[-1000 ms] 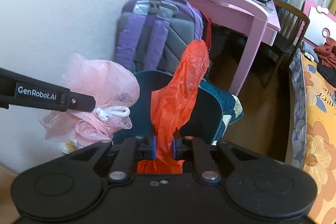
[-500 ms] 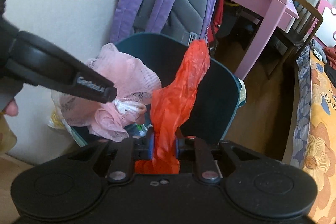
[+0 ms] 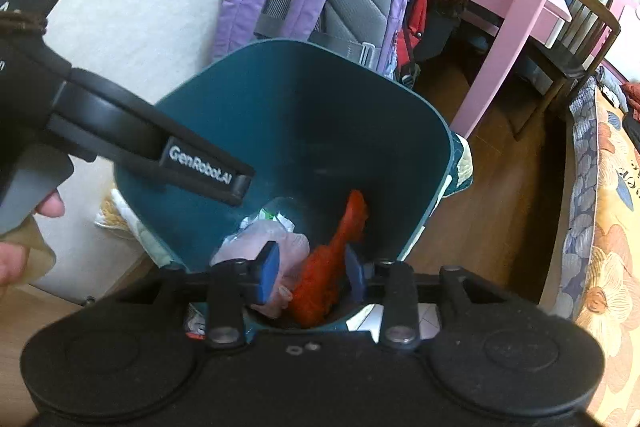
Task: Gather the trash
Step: 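Open both grippers to drop the puff and bag into the wastebasket, then move both grippers back down toward the remaining trash pile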
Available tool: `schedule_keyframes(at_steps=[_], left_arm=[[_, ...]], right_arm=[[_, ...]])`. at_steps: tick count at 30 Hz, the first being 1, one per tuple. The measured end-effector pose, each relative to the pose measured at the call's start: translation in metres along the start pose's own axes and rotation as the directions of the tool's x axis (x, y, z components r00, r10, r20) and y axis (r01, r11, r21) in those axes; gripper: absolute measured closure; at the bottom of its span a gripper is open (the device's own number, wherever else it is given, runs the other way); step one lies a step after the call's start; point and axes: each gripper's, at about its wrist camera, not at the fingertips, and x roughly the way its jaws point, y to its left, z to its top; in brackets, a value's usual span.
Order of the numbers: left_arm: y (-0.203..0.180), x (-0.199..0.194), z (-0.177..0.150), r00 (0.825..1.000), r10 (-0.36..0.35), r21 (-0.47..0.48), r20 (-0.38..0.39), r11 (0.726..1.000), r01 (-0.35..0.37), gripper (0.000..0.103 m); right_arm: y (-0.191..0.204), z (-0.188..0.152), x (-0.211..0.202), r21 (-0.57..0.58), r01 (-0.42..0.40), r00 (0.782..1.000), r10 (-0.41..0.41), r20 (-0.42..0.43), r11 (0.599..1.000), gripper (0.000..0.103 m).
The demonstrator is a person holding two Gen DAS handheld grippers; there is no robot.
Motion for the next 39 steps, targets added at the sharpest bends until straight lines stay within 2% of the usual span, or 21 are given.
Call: schedule_keyframes(at_steps=[9, 17, 26, 29, 31, 37, 39], left_arm=[[0.004, -0.064, -0.026, 0.992, -0.039, 0.025, 0.122, 0.999, 0.036, 0.044], [0.006, -0.119, -0.062, 0.978, -0.023, 0.061, 0.207, 0.998, 0.011, 0.044], [0.019, -0.155, -0.110, 0.972, -0.017, 0.081, 0.235, 0.997, -0.002, 0.044], [0.025, -0.167, -0.130, 0.967, 0.005, 0.090, 0.253, 0.996, -0.028, 0.043], [0.032, -0.172, -0.143, 0.968, 0.010, 0.076, 0.251, 0.997, -0.030, 0.032], [0.062, -0.169, -0.186, 0.981, 0.033, -0.008, 0.193, 0.999, -0.032, 0.028], [0.072, -0.163, -0.198, 0.984, 0.047, -0.045, 0.173, 0.998, -0.040, 0.023]], right_arm=[[-0.001, -0.011, -0.046, 0.024, -0.047, 0.997, 0.046, 0.060, 0.999, 0.060], [0.015, -0.021, -0.089, 0.021, -0.101, 0.987, 0.098, 0.129, 0.995, 0.061], [0.031, -0.044, -0.137, 0.009, -0.145, 0.971, 0.141, 0.194, 0.989, 0.060], [0.037, -0.055, -0.147, 0.013, -0.158, 0.967, 0.152, 0.204, 0.987, 0.058], [0.042, -0.064, -0.152, 0.017, -0.168, 0.964, 0.161, 0.210, 0.986, 0.056], [0.060, -0.095, -0.154, 0.007, -0.175, 0.965, 0.170, 0.202, 0.985, 0.045], [0.067, -0.106, -0.149, 0.004, -0.175, 0.967, 0.171, 0.187, 0.985, 0.042]])
